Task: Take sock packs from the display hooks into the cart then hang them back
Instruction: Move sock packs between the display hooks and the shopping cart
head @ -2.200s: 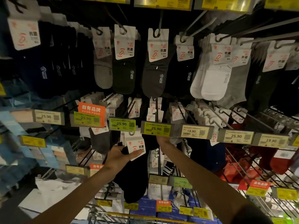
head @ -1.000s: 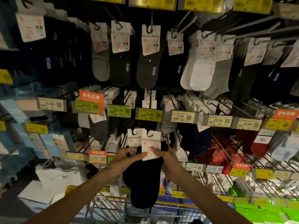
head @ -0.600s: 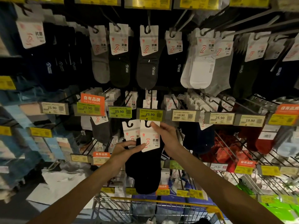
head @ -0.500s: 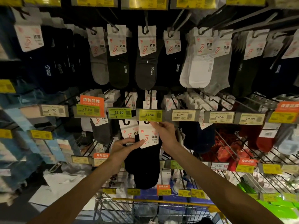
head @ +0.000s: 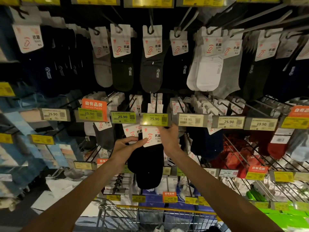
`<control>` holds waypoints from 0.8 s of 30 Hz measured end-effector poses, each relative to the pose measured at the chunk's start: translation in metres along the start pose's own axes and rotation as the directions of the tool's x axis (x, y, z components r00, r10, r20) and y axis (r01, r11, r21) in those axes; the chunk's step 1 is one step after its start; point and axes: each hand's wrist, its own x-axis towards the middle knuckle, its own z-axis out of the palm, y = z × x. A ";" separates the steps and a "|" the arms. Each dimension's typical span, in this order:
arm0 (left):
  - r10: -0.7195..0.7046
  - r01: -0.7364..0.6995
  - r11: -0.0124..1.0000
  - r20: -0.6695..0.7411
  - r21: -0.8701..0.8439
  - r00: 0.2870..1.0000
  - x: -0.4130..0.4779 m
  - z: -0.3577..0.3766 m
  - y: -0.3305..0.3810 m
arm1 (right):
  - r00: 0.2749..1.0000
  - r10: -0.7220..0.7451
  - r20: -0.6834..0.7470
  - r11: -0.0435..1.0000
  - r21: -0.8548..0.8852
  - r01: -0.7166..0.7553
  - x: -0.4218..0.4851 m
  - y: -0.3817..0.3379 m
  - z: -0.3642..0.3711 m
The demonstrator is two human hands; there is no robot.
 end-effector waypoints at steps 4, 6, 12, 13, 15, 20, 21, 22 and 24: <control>-0.022 0.022 1.000 0.002 0.019 1.000 0.003 0.000 -0.001 | 1.000 0.001 0.006 1.000 -0.023 -0.001 0.003 0.000 -0.002; -0.023 0.023 0.999 0.004 0.026 1.000 0.005 0.001 -0.002 | 1.000 -0.003 0.005 1.000 -0.013 0.004 0.004 0.002 -0.002; -0.014 0.014 1.000 -0.018 0.002 1.000 0.009 0.009 0.001 | 0.997 0.018 -0.076 1.000 -0.008 -0.019 0.012 0.006 0.000; -0.017 0.018 1.000 -0.024 0.003 1.000 0.010 0.010 0.000 | 0.998 0.015 -0.068 0.999 -0.031 -0.017 0.013 0.008 0.000; -0.027 0.028 1.000 -0.034 0.006 0.999 0.013 0.009 -0.002 | 0.999 0.011 -0.046 0.996 -0.088 -0.015 0.016 0.013 -0.002; 0.018 -0.017 1.000 -0.054 0.025 0.998 0.022 0.008 -0.005 | 0.994 -0.057 0.094 0.980 -0.184 0.073 0.009 0.038 -0.018; 0.032 -0.029 0.999 -0.058 0.039 0.998 0.025 0.008 -0.007 | 0.987 -0.086 0.138 0.970 -0.215 0.114 0.004 0.043 -0.022; 0.041 -0.038 0.998 -0.057 0.055 0.997 0.028 0.007 -0.009 | 0.982 -0.094 0.165 0.963 -0.235 0.132 0.001 0.048 -0.025; 0.073 -0.067 0.990 -0.053 0.121 0.996 0.034 0.003 -0.016 | 0.983 -0.103 0.153 0.958 -0.252 0.140 0.001 0.054 -0.027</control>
